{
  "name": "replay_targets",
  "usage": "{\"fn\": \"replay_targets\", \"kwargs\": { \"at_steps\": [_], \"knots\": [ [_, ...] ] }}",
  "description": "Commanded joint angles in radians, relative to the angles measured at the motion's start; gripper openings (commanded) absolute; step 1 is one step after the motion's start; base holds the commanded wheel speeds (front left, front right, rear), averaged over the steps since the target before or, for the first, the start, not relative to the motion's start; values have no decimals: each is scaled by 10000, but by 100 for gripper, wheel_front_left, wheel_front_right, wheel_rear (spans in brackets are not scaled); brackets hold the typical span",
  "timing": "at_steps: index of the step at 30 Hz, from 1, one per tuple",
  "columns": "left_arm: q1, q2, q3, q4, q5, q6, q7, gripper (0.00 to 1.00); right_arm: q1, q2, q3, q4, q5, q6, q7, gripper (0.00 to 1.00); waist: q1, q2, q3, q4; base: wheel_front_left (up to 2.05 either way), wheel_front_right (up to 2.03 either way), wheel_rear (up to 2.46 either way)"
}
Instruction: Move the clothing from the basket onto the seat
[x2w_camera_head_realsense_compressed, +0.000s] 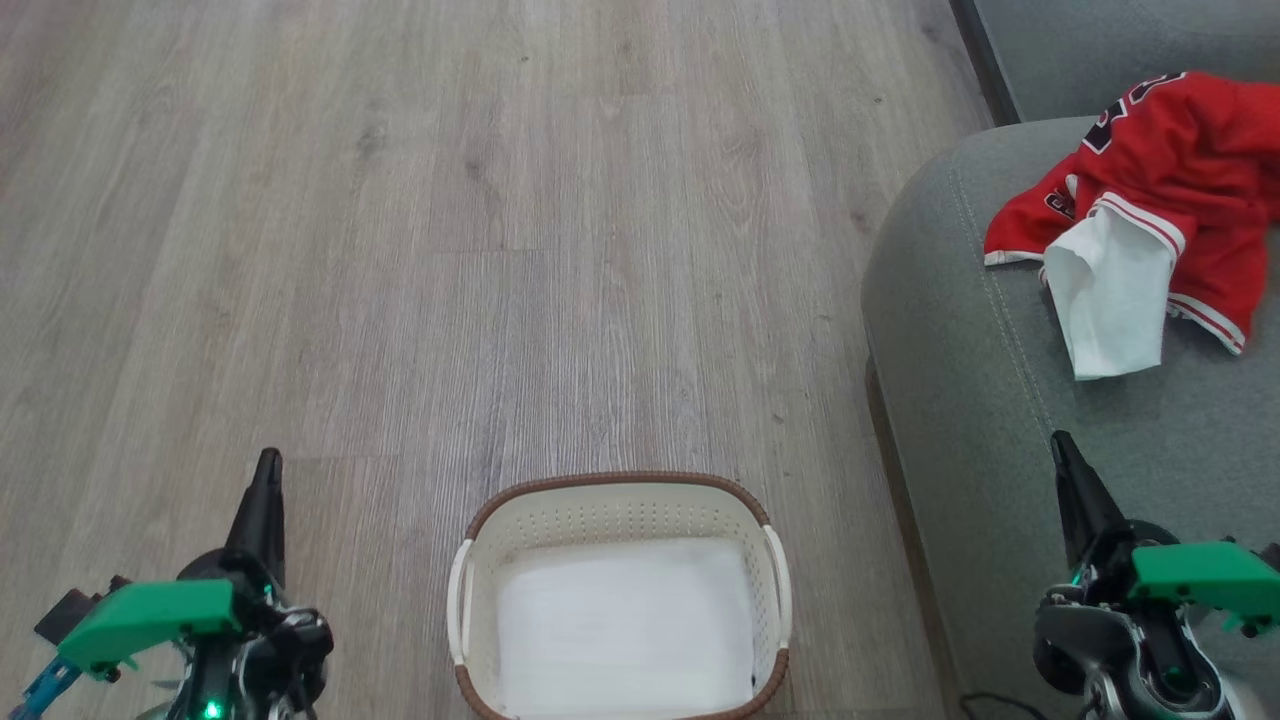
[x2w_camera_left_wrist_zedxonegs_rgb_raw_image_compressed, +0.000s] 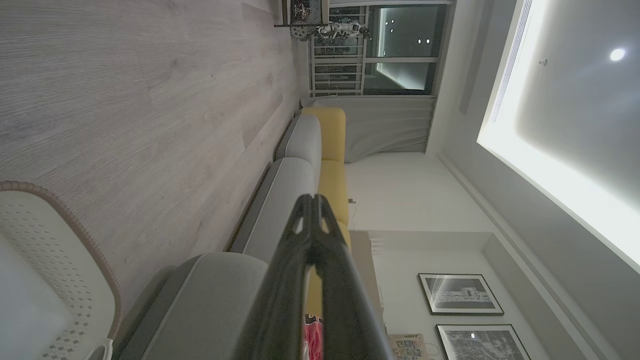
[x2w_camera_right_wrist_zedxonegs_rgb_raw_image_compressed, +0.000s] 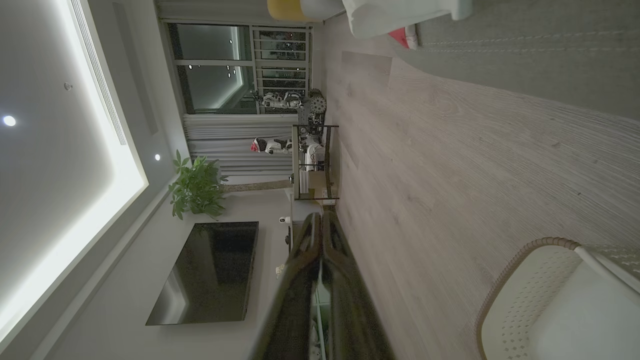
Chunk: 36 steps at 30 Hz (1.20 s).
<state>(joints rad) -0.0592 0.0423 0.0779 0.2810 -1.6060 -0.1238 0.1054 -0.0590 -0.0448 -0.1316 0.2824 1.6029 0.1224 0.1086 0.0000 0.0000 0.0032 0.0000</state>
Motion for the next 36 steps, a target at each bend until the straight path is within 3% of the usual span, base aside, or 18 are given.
{"fn": "replay_targets", "kwargs": {
  "at_steps": [1,36],
  "knots": [
    [-490,79,361,-355,-24,-69,81,0,-489,-54,178,-376,57,83,46,0,0,0,-1,0,0,0,0],
    [-489,79,359,-357,-25,-69,79,0,-489,-54,179,-376,57,83,45,0,0,0,-1,0,0,0,0]
  ]
}}
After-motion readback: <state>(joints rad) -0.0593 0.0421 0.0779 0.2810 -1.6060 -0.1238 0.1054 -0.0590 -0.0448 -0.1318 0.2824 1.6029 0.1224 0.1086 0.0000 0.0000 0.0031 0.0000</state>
